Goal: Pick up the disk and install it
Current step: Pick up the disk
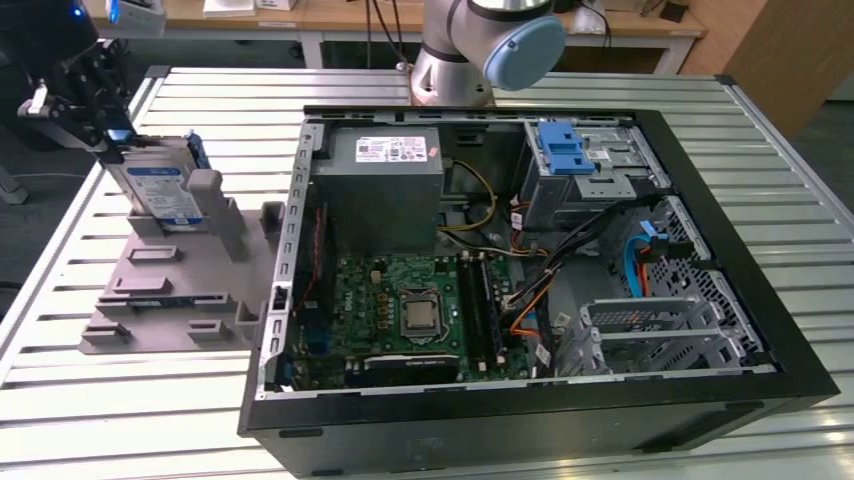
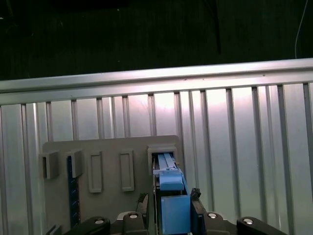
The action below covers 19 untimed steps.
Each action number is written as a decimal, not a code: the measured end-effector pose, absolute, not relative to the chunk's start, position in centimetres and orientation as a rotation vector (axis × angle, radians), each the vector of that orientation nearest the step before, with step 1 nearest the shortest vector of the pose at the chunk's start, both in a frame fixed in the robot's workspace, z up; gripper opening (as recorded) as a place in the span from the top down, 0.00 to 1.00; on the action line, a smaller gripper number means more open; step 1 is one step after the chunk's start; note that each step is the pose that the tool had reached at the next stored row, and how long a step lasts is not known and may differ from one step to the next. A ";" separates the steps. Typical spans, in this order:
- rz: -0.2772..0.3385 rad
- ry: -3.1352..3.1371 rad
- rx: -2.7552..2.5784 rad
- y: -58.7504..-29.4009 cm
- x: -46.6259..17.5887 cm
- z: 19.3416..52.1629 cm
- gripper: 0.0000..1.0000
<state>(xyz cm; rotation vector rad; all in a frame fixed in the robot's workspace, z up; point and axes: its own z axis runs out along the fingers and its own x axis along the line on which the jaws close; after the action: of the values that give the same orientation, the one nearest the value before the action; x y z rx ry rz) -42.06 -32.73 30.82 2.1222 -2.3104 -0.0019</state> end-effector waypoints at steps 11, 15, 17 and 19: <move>0.005 -2.314 2.126 -32.7 -42.1 30.0 0.48; 0.005 -2.314 2.126 -32.7 -42.2 29.7 0.48; 0.005 -2.314 2.125 -32.7 -42.3 29.6 0.48; 0.005 -2.314 2.126 -32.7 -42.3 29.5 0.48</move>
<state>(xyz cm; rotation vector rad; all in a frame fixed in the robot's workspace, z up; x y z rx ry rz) -42.34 -32.73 29.53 2.1257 -2.3140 0.0050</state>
